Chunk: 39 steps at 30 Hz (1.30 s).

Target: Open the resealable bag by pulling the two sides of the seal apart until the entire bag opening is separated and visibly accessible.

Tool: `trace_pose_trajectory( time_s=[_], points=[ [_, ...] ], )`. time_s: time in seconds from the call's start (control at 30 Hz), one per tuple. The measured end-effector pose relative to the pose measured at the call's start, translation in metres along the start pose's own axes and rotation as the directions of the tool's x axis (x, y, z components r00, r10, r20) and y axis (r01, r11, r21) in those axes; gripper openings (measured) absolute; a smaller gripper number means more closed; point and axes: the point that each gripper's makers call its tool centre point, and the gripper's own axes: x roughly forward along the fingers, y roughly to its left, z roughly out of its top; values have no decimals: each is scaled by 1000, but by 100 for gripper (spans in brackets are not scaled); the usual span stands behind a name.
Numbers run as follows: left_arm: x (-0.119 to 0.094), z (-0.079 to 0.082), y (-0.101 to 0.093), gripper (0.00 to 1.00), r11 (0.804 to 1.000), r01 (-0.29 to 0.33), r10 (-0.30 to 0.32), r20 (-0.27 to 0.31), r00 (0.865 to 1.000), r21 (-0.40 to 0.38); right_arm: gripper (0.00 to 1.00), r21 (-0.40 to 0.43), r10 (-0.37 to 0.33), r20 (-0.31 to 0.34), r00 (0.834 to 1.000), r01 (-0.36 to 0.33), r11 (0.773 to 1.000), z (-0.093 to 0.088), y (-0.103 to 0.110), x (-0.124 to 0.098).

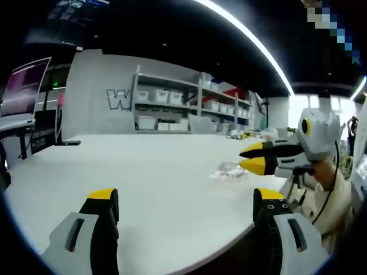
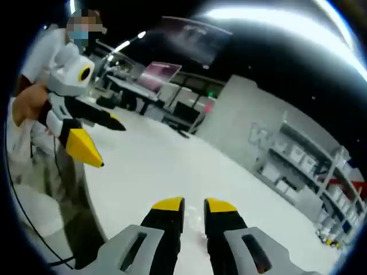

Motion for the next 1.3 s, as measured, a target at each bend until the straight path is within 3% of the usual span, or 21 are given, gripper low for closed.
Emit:
trace_pose_trajectory(
  time_s=[0.07, 0.2, 0.33, 0.63, 0.8, 1.1, 1.3],
  points=[
    [1, 0, -1, 97, 1000, 13, -13, 15, 1000, -10, 11, -25, 23, -62, 998, -24, 999, -7, 6, 3],
    [2, 3, -1, 97, 999, 39, -38, 45, 998, -27, 9, -91, -9, -139, 990, -4, 996, -14, 0, 4],
    [2, 2, 0, 97, 998, 55, -53, 54, 997, -29, 8, -88, -23, -165, 986, 9, 996, -15, -3, 5],
    [-8, 2, 7, 97, 1000, 26, -25, 56, 998, -7, 8, -107, 21, -222, 975, -46, 993, -19, 11, 13],
    [-9, 5, 9, 97, 1000, 18, -18, 65, 998, -3, 1, -130, 12, -257, 966, -47, 990, -25, 7, 11],
    [-8, 7, 8, 97, 1000, 21, -21, 71, 997, 10, 4, -140, 18, -255, 967, -55, 989, -21, 11, 14],
    [-9, 6, 7, 97, 1000, 30, -31, 73, 997, 8, 4, -142, 15, -294, 956, -60, 988, -31, 10, 16]
  ],
)
